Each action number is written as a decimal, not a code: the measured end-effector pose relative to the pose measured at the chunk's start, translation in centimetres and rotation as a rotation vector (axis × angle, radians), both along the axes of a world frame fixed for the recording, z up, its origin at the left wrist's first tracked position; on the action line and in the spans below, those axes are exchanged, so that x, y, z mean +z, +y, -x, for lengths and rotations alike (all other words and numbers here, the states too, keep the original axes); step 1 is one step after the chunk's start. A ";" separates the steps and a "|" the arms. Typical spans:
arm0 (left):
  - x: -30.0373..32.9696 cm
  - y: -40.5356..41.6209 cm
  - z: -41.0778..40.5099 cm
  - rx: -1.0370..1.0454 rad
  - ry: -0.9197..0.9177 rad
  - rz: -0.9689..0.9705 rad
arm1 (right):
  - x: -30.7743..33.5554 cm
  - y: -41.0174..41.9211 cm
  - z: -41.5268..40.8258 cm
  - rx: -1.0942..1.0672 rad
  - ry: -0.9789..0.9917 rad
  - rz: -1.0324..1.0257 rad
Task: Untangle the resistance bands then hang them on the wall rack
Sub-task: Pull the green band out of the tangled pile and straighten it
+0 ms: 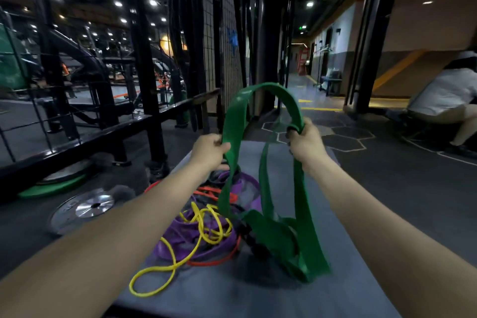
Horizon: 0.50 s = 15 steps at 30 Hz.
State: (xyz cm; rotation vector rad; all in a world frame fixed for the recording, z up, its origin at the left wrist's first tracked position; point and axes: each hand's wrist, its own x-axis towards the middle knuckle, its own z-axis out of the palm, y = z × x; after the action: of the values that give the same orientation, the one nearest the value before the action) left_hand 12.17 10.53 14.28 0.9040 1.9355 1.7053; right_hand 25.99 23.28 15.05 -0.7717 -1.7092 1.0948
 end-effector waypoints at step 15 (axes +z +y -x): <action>-11.7 8.5 -2.4 -0.393 0.174 0.350 | -10.2 5.5 -1.8 -0.246 -0.284 0.239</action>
State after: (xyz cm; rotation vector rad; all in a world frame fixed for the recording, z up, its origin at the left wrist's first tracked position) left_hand 14.58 18.99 2.57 1.2249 1.9203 1.0582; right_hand 27.83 28.80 4.80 -1.3055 -1.6740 1.0656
